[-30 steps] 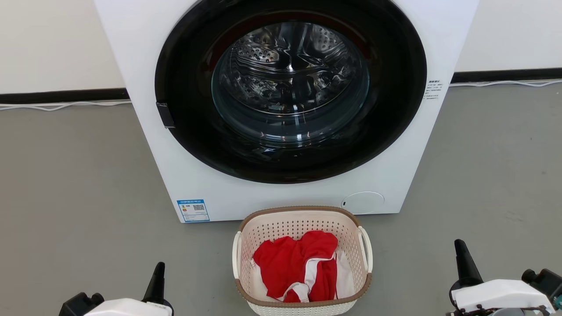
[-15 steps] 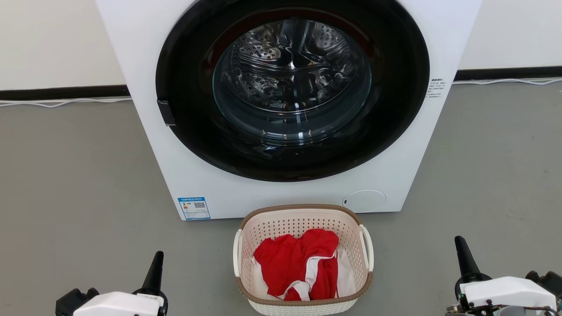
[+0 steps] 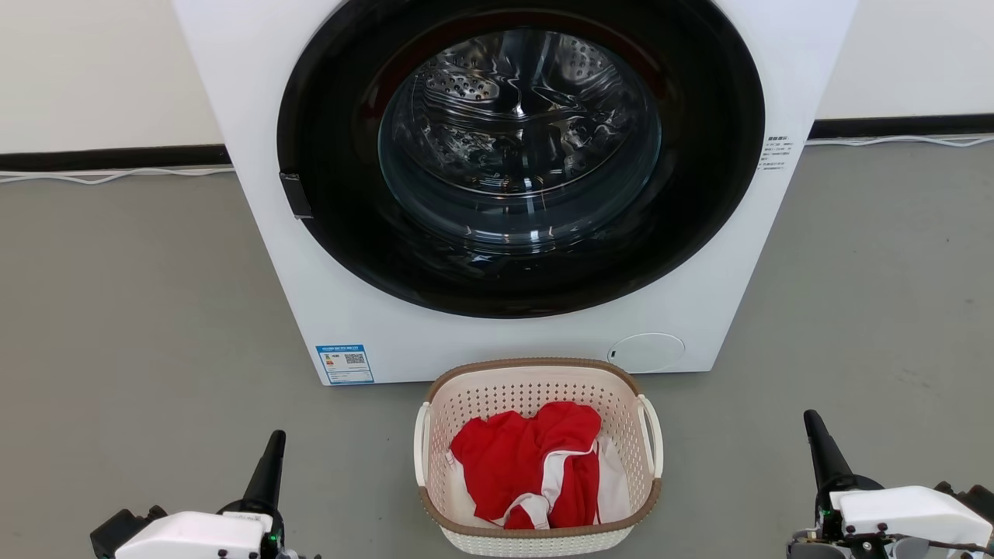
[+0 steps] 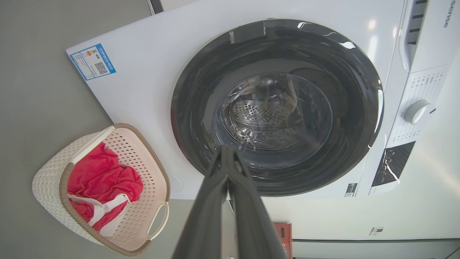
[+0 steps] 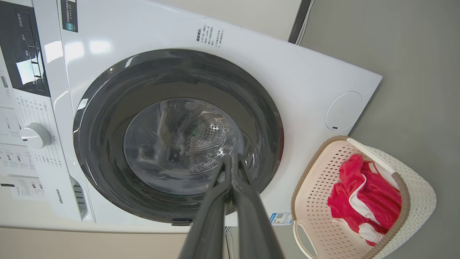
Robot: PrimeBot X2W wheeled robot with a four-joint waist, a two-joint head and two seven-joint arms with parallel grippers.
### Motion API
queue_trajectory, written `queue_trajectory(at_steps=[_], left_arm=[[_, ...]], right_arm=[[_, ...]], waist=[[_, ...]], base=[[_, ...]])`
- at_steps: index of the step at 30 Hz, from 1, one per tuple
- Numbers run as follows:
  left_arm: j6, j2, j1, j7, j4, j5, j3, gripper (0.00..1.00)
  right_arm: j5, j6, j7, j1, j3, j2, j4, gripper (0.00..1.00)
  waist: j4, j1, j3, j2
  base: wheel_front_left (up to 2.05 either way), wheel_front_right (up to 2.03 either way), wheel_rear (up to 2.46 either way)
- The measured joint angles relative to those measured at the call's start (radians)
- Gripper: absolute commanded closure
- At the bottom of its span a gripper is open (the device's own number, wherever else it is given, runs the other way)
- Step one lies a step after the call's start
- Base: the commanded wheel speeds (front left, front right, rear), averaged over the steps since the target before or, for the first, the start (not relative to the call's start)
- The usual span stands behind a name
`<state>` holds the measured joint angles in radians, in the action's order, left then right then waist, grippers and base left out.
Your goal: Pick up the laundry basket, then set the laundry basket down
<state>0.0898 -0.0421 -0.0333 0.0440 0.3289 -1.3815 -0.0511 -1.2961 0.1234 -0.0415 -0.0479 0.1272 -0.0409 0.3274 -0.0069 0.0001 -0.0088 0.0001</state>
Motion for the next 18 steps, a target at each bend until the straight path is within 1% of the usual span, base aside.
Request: queue_trajectory(at_steps=[18], left_arm=[[0.025,0.002,-0.018,0.054,-0.041,-0.18,-0.026,1.0]], right_arm=[[-0.248,0.0,-0.051,-0.001,0.004,0.0,-0.037,1.0]], waist=[[0.006,0.0,0.01,0.0]], base=[[0.0,0.0,0.0]])
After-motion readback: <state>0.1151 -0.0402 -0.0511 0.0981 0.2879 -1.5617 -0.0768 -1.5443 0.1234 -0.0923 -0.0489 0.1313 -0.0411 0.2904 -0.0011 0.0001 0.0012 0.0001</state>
